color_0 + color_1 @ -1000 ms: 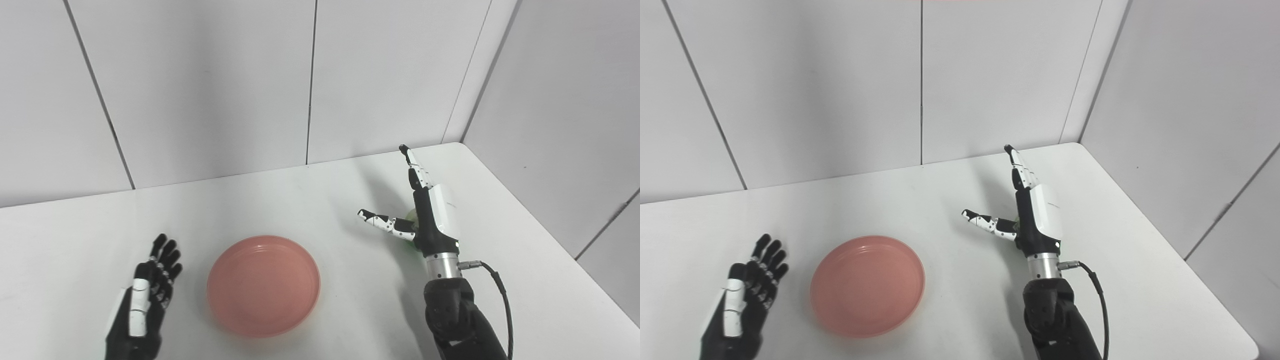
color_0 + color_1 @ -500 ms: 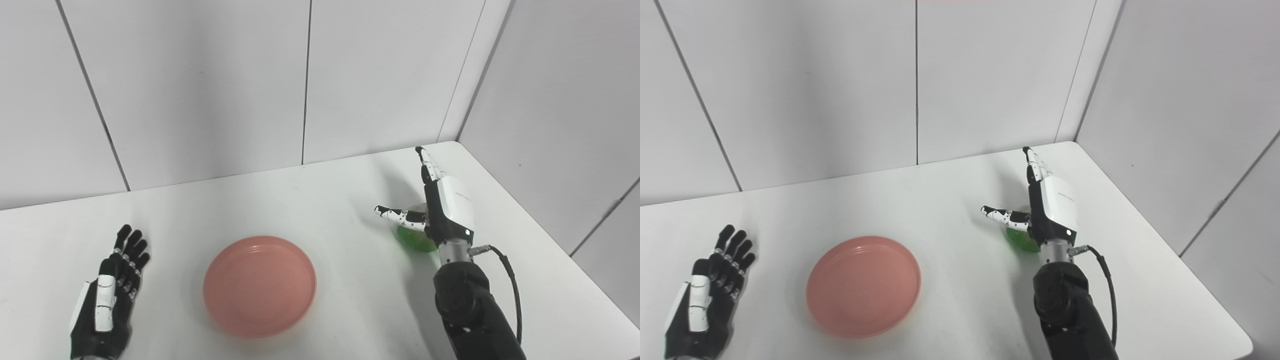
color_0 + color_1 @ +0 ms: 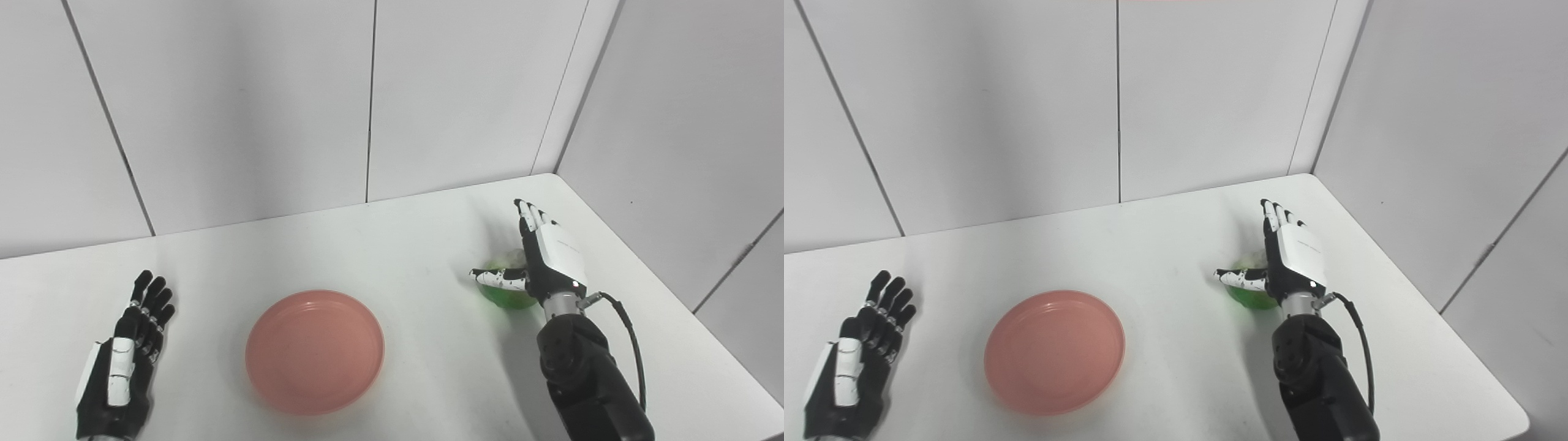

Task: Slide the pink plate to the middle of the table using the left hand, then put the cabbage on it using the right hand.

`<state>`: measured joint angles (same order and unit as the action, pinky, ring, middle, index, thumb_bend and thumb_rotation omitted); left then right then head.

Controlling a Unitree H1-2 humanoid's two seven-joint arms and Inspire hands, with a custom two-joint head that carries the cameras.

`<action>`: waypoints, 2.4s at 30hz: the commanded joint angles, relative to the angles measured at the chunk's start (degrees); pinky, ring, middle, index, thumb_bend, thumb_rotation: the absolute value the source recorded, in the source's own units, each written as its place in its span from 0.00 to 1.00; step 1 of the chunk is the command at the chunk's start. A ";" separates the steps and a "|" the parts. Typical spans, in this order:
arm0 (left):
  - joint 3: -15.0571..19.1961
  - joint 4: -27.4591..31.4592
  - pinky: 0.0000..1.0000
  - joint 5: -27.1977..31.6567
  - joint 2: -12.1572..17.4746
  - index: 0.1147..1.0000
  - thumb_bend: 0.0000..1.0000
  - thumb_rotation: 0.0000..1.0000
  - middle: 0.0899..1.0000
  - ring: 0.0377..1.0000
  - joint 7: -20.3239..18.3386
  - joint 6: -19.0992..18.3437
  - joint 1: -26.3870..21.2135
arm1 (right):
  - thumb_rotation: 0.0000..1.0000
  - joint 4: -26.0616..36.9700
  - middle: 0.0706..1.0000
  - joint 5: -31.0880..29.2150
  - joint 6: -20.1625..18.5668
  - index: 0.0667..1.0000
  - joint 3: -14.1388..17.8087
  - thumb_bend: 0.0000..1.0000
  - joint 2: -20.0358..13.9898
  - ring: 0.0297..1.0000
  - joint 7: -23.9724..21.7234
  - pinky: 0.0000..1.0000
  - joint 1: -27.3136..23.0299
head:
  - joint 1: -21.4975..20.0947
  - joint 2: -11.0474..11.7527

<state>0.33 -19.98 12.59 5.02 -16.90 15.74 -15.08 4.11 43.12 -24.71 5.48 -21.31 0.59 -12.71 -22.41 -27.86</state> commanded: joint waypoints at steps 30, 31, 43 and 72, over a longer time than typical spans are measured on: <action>-0.75 -1.55 1.00 -0.37 0.20 1.00 0.73 0.95 1.00 0.99 -0.69 0.36 3.51 | 0.00 4.42 0.71 6.17 -2.18 0.71 8.42 0.58 3.93 0.45 -12.41 0.38 -2.58 | 0.18 -0.70; -0.76 -1.42 1.00 -0.33 0.16 1.00 0.73 0.95 1.00 0.99 -0.65 0.20 3.54 | 0.00 4.34 0.66 6.10 -2.19 0.67 8.46 0.54 4.03 0.44 -11.94 0.41 -2.63 | 0.18 -0.70; -1.13 -0.78 1.00 -0.58 0.12 1.00 0.72 0.96 1.00 0.99 -0.55 0.09 3.71 | 0.00 3.48 0.49 2.08 -1.95 0.43 8.53 0.52 5.00 0.44 -3.91 0.43 -2.90 | 0.36 -0.68; -1.47 0.66 1.00 -1.90 -0.46 1.00 0.72 0.96 1.00 1.00 0.50 -1.37 4.06 | 0.07 2.88 0.63 -10.17 12.60 0.46 4.29 0.52 2.19 0.56 11.33 0.52 -1.11 | 1.15 -0.85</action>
<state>-0.93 -17.87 10.98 4.99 -16.62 14.24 -13.94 4.80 33.16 -13.80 9.59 -16.84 12.11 -12.93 -21.27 -28.65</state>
